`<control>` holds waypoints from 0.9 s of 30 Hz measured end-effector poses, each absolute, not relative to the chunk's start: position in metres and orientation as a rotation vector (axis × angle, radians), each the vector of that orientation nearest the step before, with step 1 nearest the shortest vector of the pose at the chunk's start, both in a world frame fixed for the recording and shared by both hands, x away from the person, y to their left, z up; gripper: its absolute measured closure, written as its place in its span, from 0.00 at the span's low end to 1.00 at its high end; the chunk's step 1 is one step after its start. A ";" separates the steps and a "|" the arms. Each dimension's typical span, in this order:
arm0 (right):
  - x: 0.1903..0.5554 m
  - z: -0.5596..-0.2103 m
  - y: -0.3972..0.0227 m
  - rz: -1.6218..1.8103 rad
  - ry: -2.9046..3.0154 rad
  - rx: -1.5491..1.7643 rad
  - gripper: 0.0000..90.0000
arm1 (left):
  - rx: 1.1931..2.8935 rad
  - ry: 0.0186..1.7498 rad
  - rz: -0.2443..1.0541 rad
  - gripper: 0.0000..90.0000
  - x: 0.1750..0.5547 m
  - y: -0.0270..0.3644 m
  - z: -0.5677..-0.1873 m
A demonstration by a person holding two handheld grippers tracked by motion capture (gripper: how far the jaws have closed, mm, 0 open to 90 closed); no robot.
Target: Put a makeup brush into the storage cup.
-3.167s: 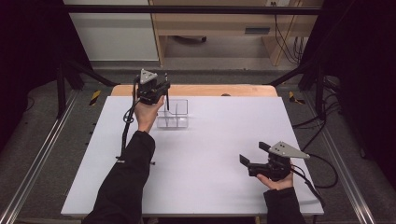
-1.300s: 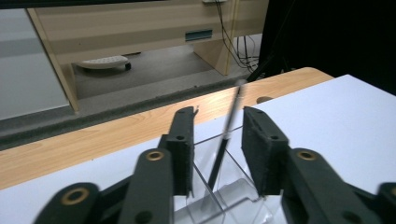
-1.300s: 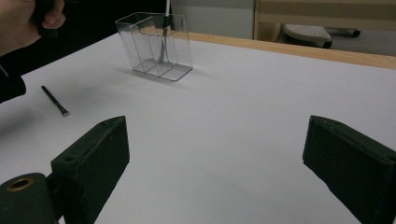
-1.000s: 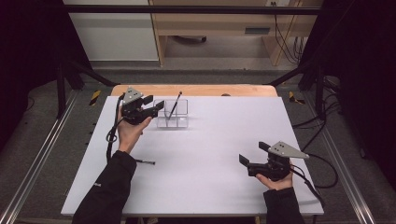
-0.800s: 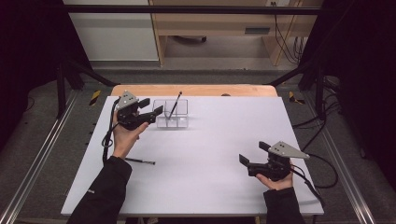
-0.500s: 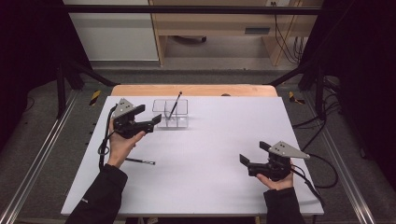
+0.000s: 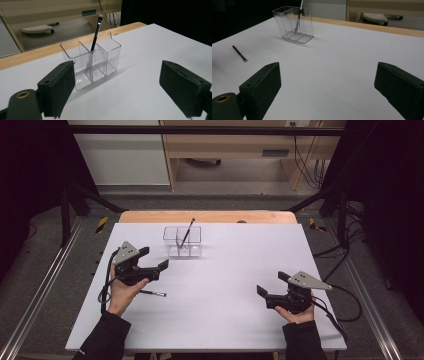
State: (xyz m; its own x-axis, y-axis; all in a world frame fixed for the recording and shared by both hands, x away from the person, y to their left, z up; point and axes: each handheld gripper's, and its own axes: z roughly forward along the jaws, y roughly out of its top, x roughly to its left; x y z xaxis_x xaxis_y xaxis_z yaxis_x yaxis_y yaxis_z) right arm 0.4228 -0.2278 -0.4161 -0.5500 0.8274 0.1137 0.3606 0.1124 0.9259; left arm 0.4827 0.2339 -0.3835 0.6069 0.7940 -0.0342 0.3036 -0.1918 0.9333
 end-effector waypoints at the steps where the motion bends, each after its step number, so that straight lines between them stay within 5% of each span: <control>1: 0.423 -0.416 -0.228 1.430 1.963 1.151 0.09 | 1.761 0.904 0.571 0.13 0.480 0.236 -0.385; 27: 0.423 -0.416 -0.228 1.427 1.970 1.151 0.08 | 1.847 0.930 0.551 0.09 0.443 0.269 -0.408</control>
